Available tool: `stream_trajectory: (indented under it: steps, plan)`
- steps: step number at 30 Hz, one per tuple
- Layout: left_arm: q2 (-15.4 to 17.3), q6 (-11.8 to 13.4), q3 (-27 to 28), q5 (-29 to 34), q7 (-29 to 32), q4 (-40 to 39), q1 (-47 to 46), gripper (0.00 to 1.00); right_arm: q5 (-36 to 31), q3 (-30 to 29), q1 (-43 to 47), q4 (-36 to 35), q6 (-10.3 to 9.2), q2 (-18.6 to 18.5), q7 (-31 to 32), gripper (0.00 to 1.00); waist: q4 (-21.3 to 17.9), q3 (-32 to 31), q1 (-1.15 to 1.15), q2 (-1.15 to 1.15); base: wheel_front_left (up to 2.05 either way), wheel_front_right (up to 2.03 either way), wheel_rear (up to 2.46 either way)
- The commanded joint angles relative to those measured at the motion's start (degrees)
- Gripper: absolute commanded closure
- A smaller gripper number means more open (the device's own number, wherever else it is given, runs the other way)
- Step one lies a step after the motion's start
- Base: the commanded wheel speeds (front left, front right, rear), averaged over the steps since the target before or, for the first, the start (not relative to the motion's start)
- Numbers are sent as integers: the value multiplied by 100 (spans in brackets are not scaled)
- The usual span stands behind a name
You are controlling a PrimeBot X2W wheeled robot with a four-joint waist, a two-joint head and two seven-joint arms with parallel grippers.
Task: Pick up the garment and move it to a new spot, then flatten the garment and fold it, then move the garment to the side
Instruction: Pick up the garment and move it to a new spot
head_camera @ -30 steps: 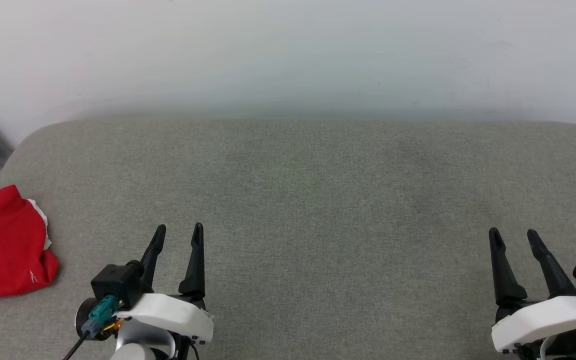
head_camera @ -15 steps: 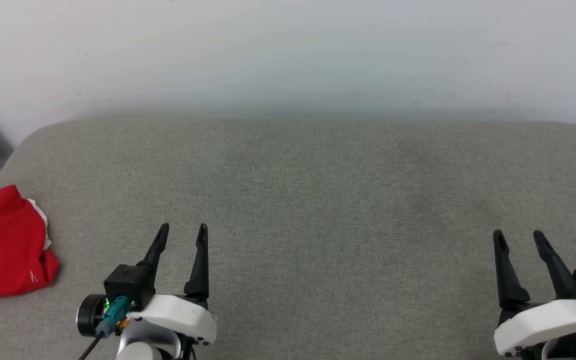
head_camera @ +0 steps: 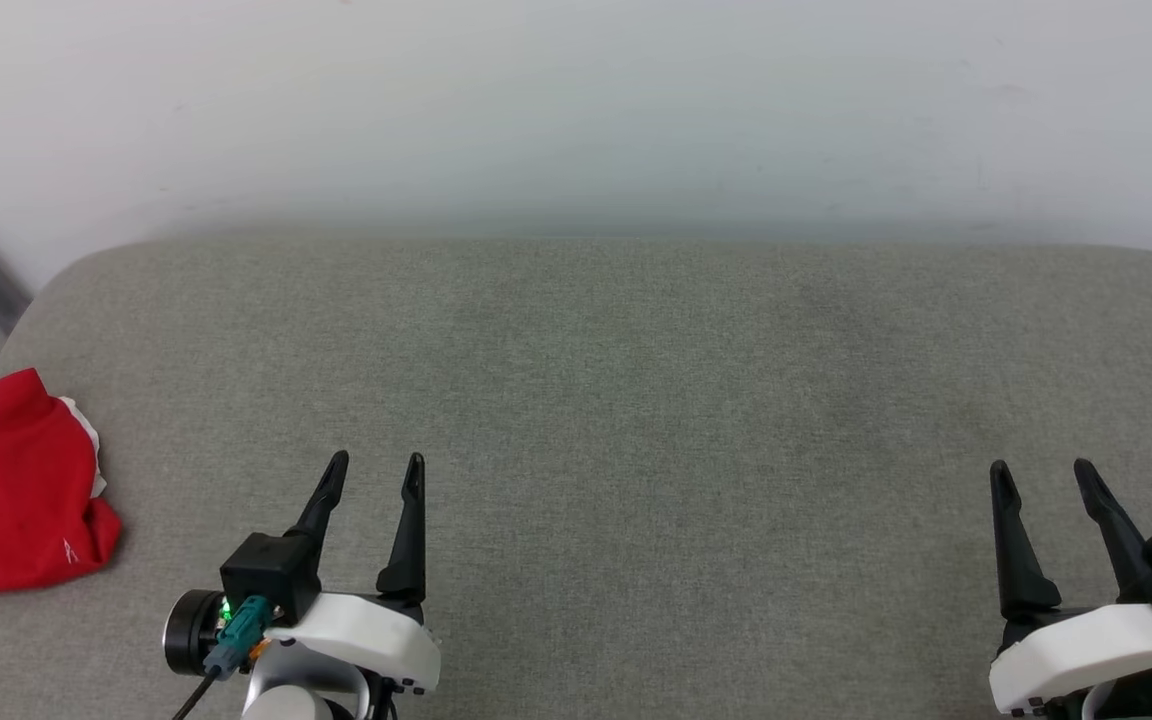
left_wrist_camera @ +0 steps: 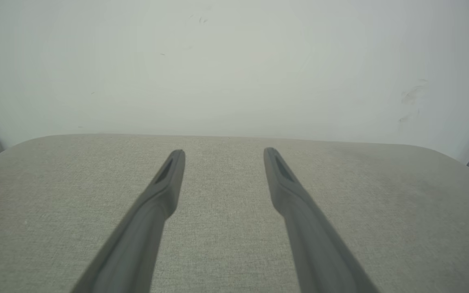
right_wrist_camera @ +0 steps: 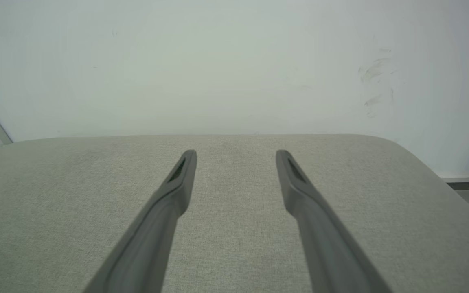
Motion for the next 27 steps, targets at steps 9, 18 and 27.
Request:
stream_trajectory:
  steps: [9, 18, 27]
  plan:
    - [-28, 38, 48, 29, -84, 50, -113, 0, -206, -30, 97, -54, 0, 16, -104, 0, 164, 13, 0, 0, 0, 0, 0]
    - [-38, 116, 156, 9, -84, 50, -222, 0, -258, 93, 57, -147, 0, 15, -48, 0, 915, 92, 0, 0, 0, 0, 0]
    - [-28, 143, 372, 54, -84, 37, -280, 0, -246, 264, -125, -191, 0, 14, -51, 0, 1818, 233, 0, 0, 0, 0, 0]
